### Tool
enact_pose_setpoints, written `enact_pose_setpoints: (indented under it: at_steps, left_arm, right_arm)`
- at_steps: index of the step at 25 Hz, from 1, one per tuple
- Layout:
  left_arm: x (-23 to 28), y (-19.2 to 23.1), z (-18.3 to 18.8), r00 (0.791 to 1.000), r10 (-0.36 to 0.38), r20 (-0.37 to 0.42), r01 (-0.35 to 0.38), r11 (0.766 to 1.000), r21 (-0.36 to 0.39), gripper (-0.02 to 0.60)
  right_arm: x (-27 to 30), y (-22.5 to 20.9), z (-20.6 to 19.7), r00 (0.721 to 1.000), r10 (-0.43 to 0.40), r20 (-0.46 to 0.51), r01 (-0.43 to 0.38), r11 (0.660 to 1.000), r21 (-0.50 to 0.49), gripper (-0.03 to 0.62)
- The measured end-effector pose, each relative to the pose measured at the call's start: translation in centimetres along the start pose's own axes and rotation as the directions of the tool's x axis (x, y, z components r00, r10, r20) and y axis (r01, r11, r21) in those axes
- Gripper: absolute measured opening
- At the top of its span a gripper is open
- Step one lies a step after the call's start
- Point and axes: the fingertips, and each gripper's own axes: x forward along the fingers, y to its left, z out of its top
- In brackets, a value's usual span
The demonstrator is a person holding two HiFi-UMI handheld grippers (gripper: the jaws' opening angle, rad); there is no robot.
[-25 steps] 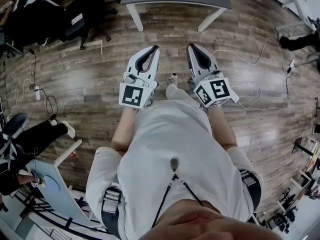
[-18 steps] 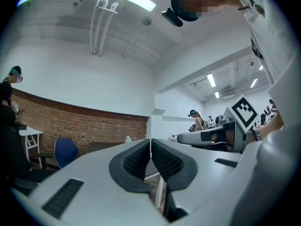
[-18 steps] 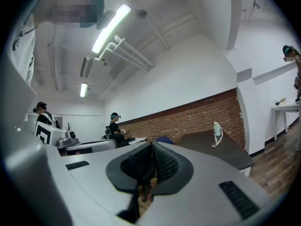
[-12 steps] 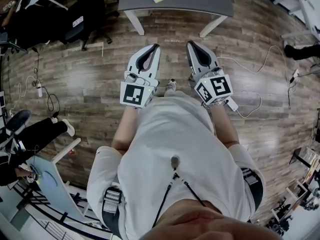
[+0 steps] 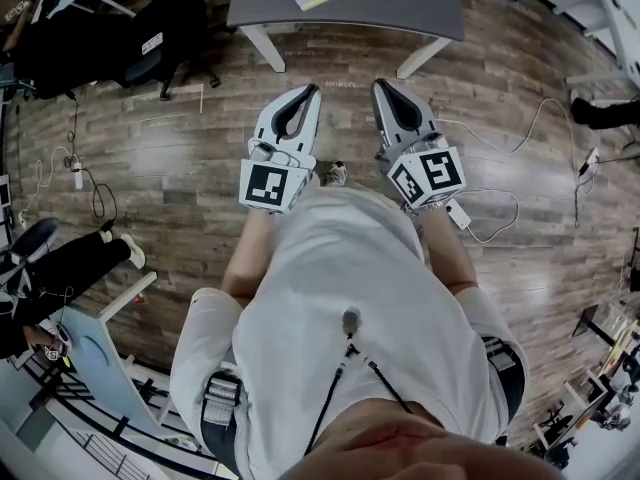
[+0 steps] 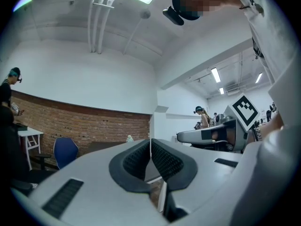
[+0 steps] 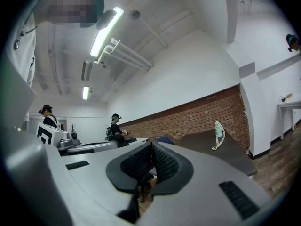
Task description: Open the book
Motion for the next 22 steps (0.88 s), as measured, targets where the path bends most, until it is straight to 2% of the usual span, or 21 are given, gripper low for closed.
enact_pose_setpoints:
  at_steps: [9, 22]
  left_arm:
    - [3.9, 0.1, -0.4, 1.000, 0.000, -0.016, 0.000, 1.000, -0.005, 0.028]
    - [9.9, 3.1, -1.2, 0.999, -0.015, -0.029, 0.014, 1.000, -0.013, 0.028]
  right_arm:
    - [0.6, -4.1, 0.5, 1.000, -0.015, 0.002, 0.015, 1.000, 0.005, 0.037]
    - [4.7, -9.0, 0.7, 0.999, -0.048, -0.009, 0.048, 0.999, 0.024, 0.037]
